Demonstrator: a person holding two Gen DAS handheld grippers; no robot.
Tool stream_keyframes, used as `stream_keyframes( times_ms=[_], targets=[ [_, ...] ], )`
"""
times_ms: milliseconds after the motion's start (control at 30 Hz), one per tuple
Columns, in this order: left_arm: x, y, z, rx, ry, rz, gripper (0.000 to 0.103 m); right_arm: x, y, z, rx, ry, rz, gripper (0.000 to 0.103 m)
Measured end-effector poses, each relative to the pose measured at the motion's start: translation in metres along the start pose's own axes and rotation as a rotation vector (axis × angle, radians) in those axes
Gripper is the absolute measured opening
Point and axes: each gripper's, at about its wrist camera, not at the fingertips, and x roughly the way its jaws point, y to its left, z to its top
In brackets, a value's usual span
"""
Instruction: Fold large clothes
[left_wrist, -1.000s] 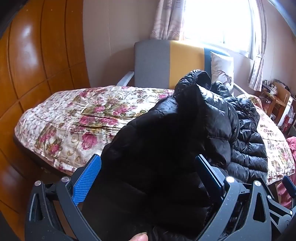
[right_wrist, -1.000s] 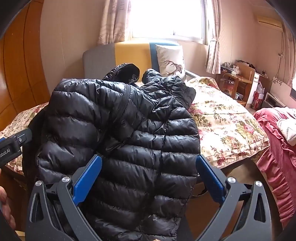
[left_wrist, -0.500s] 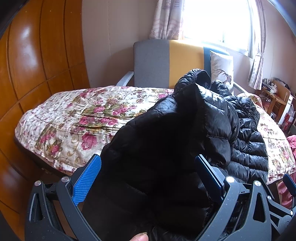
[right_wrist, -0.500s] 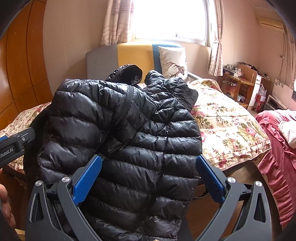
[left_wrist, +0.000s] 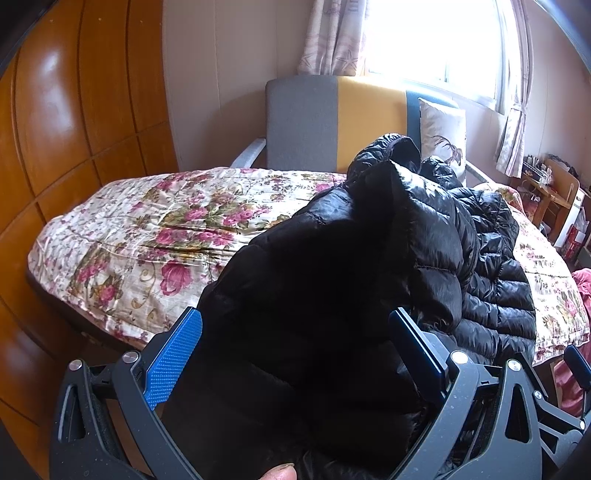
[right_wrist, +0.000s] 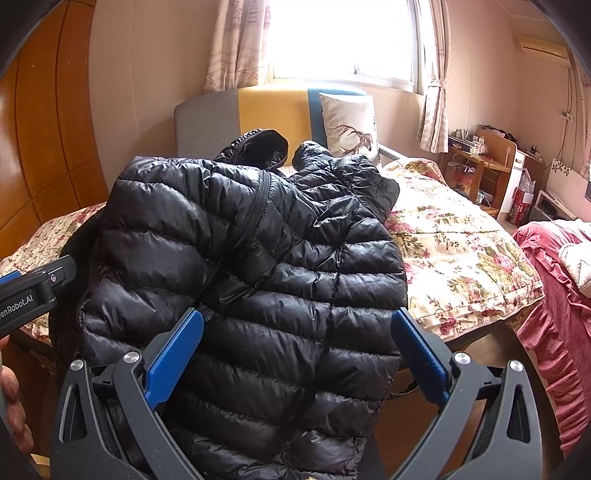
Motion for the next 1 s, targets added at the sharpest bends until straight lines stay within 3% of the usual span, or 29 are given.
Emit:
stream_keyframes(
  times_ms=[1000],
  targets=[
    [0.012, 0.000, 0.000, -0.002, 0.037, -0.006, 0.100, 0.003, 0.000, -0.002, 0.000, -0.003, 0.033, 0.101]
  ],
)
